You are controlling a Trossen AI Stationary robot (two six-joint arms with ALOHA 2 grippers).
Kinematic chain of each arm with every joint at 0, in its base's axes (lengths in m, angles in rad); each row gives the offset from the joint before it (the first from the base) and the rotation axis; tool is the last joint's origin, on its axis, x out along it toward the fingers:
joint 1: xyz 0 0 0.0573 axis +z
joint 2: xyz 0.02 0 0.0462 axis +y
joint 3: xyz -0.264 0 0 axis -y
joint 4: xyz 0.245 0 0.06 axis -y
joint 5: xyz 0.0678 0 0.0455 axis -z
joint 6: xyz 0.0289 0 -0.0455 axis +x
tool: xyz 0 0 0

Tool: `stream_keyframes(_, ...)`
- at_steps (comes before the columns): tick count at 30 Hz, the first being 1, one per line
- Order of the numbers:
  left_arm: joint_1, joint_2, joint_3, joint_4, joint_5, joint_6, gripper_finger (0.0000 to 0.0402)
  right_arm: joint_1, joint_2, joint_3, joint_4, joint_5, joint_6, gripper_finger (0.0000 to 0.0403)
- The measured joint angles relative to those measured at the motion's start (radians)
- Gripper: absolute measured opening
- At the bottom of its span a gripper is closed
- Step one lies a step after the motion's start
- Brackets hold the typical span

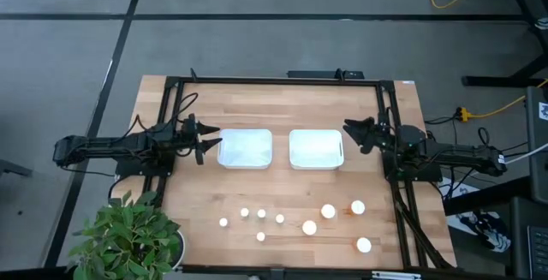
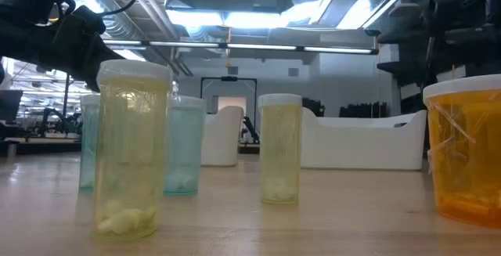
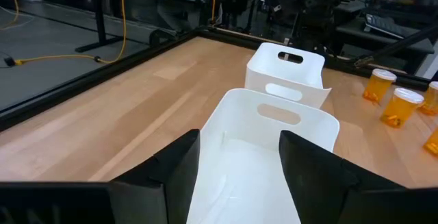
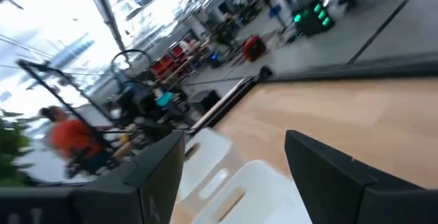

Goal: Pick and place medicine bottles into bin by pill shape (circle, oval)
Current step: Put the large orange pill bottle into the right white bin

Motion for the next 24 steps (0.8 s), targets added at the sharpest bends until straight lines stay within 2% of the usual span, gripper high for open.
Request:
stream_keyframes(4, 0.0, 0.0, 0.0, 0.0, 0.0, 0.0, 0.0194, 0.0, 0.0, 0.0, 0.007, 0.043, -0.066, 0.0255)
stream_keyframes(12, 0.0, 0.0, 0.0, 0.0, 0.0, 0.0, 0.0194, 0.0, 0.0, 0.0, 0.024, 0.109, -0.038, 0.0255)
stream_keyframes(16, 0.0, 0.0, 0.0, 0.0, 0.0, 0.0, 0.0194, 0.0, 0.0, 0.0, 0.024, 0.175, -0.036, 0.0255)
stream_keyframes(24, 0.0, 0.0, 0.0, 0.0, 0.0, 0.0, 0.0194, 0.0, 0.0, 0.0, 0.005, 0.169, -0.039, 0.0255)
